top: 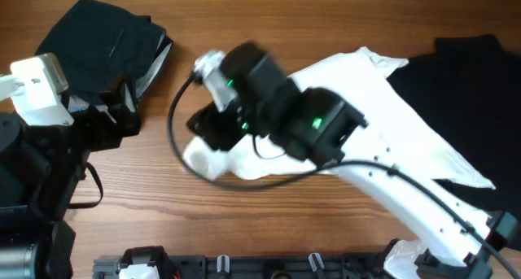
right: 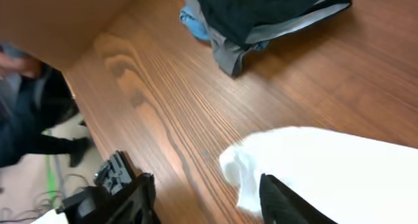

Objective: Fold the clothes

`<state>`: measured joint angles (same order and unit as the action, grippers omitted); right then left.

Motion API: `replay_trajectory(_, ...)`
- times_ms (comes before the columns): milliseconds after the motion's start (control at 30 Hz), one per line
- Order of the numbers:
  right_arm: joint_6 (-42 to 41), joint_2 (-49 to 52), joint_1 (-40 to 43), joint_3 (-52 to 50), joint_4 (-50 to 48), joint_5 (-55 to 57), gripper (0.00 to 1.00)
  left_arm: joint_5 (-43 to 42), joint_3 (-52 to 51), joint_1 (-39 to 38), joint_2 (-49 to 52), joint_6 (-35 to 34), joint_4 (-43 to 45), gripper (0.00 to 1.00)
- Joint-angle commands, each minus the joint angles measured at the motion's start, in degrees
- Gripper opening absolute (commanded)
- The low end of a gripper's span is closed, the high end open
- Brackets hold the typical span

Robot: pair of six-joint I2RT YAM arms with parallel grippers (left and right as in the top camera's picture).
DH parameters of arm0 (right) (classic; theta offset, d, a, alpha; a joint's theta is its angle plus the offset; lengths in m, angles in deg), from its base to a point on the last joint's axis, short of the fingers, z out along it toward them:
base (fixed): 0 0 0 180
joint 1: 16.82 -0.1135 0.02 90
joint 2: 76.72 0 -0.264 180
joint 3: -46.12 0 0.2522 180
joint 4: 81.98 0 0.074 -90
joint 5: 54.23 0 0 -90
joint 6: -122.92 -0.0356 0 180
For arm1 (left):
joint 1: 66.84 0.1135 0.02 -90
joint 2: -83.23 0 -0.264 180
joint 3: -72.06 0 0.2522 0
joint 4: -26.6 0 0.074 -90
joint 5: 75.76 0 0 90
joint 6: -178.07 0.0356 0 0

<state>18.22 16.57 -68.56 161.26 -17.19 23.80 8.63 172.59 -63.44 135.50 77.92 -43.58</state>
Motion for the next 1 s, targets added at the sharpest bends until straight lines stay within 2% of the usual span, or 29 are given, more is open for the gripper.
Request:
replay_trajectory(0, -1.01, -4.2, 2.91, 0.35, 0.13, 12.96, 0.6, -1.66, 0.68, 0.2, 0.98, 0.92, -0.09, 1.0)
replay_trajectory(233, -8.66, -13.07, 13.57, 0.35, 3.1, 21.31, 0.65, -15.19, 0.57, -1.88, 9.84, 2.36, -2.1, 0.94)
replay_trajectory(400, -13.64, -19.21, 25.33, 0.35, 6.67, 21.38, 0.67, -16.9, 0.57, -13.49, 25.27, 9.22, -0.35, 0.9)
replay_trajectory(533, -14.49, -21.0, 31.98, 0.35, 10.75, 20.22, 0.68, -16.85, 0.57, -21.99, 38.71, 15.63, 6.43, 0.86)
replay_trajectory(633, -15.47, -21.0, 34.62, 0.35, 14.93, 19.87, 0.69, -15.23, 0.57, -26.23, 48.24, 19.67, 12.83, 0.76)
replay_trajectory(867, -15.72, -18.51, 37.42, 0.33, 23.41, 19.91, 0.69, -13.88, 0.57, -30.4, 63.54, 19.61, 26.62, 0.52)
replay_trajectory(933, -16.31, -17.57, 38.29, 0.33, 24.48, 19.91, 0.69, -13.88, 0.57, -30.84, 66.27, 19.63, 29.51, 0.5)
replay_trajectory(967, -16.9, -17.2, 38.56, 0.33, 24.81, 19.91, 0.7, -13.88, 0.57, -30.93, 67.3, 19.63, 30.38, 0.44)
